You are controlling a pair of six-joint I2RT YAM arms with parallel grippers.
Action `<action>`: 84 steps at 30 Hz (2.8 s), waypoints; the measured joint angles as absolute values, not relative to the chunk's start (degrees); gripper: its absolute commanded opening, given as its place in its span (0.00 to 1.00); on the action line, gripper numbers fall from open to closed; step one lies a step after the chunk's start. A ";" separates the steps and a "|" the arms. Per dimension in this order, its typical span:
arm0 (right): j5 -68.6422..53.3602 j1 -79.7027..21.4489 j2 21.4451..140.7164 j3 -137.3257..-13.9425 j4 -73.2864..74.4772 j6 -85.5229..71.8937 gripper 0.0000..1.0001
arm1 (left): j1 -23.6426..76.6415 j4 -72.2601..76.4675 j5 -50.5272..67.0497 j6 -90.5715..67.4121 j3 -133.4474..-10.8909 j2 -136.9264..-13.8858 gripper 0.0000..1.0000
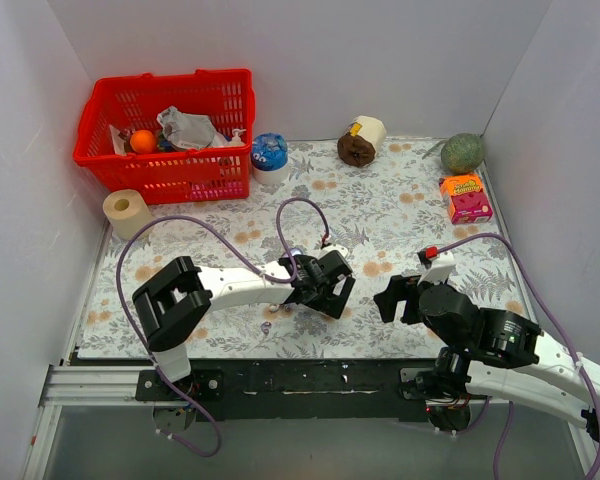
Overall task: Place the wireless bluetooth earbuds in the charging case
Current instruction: Pick up the charging case at the center of the board, then open the charging case.
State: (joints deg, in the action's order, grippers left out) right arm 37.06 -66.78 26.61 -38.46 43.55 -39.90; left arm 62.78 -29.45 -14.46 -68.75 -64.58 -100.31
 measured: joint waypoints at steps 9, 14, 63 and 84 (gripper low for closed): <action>37.08 -66.78 26.59 -37.60 43.59 -40.32 0.88 | 63.31 -28.34 -14.68 -69.41 -64.58 -103.24 0.95; 37.08 -66.78 25.87 -37.60 43.59 -40.38 0.88 | 63.46 -28.23 -14.87 -69.82 -64.58 -103.26 0.89; 36.45 -66.78 28.32 -39.66 43.62 -38.52 0.90 | 65.67 -24.14 -21.67 -74.46 -57.45 -97.97 0.00; 17.52 -66.76 60.14 -66.22 34.87 -27.64 0.96 | 65.87 33.04 -6.68 -39.03 -9.26 -37.01 0.00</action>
